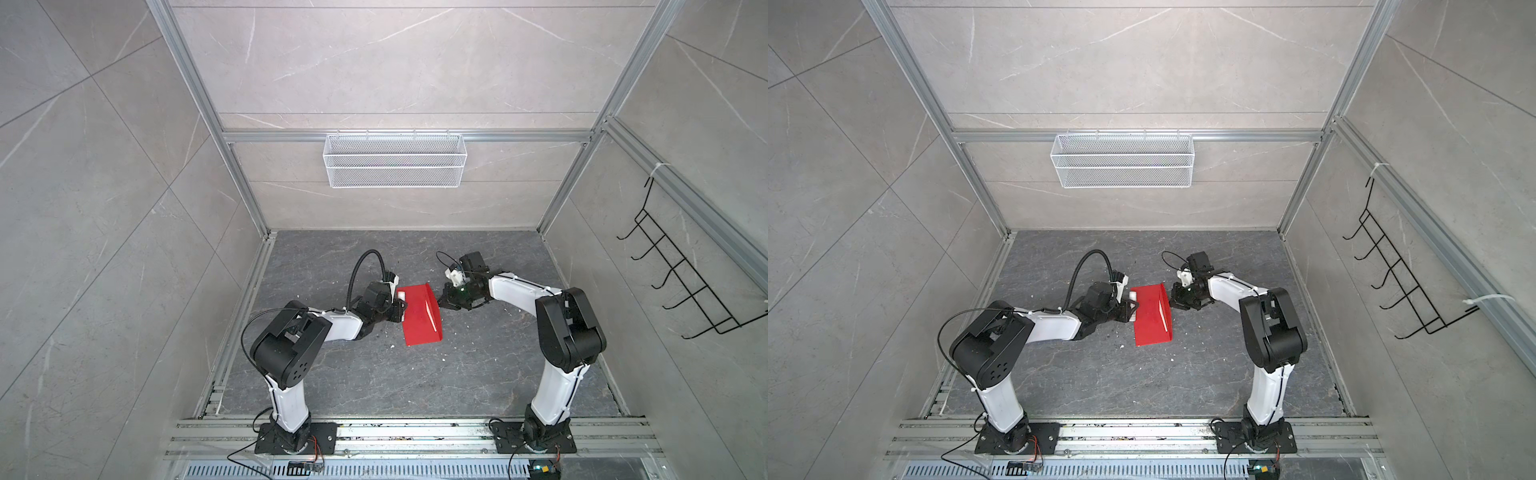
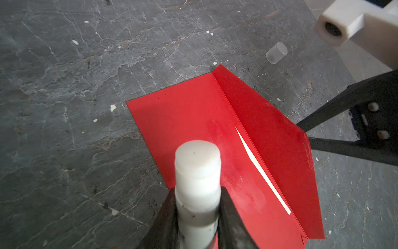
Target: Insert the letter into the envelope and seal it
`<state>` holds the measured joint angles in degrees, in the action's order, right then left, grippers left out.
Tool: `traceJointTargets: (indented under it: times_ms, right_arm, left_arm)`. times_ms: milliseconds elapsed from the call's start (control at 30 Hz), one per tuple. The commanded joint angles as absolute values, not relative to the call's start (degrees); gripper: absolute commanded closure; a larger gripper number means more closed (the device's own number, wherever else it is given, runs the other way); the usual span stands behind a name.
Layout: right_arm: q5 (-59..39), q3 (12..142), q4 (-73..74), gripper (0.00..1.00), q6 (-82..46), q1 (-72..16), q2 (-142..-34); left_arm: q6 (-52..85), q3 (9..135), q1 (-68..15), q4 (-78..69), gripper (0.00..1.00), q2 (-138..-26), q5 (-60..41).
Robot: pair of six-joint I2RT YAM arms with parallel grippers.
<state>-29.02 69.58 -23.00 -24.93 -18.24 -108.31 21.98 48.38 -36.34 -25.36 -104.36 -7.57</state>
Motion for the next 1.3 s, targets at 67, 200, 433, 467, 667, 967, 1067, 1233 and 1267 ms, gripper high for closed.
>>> traceJointTargets:
  times_ms: [67,200,433,467,667,967,1067,1233,1267]
  right_arm:
    - [-30.85,70.63,-21.19,1.0,-26.88,-20.23,-110.15]
    - [-30.77,71.15,-20.5,1.0,-27.66,-21.7,-111.56]
    - [-29.63,73.37,-21.08,1.0,-28.14,-23.6,-115.03]
    - [-29.41,73.59,-21.09,1.0,-28.23,-23.85,-115.35]
    - [-27.38,74.67,-22.71,1.0,-27.89,-24.85,-117.17]
    - [-25.95,73.84,-23.57,1.0,-27.53,-25.22,-119.44]
    - [-25.75,73.71,-23.55,1.0,-27.59,-25.39,-119.59]
    - [-25.8,74.08,-23.55,1.0,-27.52,-25.55,-119.77]
    - [-25.84,74.17,-23.55,1.0,-27.52,-25.61,-119.75]
  left_arm:
    - [22.66,48.26,-36.21,-28.48,1.0,-106.2,-6.18]
    - [23.11,47.9,-36.21,-28.93,1.0,-106.74,-6.26]
    - [23.0,47.46,-36.17,-28.97,1.0,-106.61,-6.24]
    - [23.02,47.37,-36.21,-28.92,1.0,-106.57,-6.22]
    - [23.17,47.46,-36.21,-29.04,1.0,-106.24,-6.2]
    - [24.25,49.8,-36.19,-29.52,1.0,-105.9,-6.96]
    - [24.43,51.07,-36.19,-29.62,1.0,-106.69,-7.21]
    - [24.55,52.52,-36.21,-29.55,1.0,-108.78,-7.48]
    - [24.54,52.7,-36.2,-29.6,1.0,-109.15,-7.35]
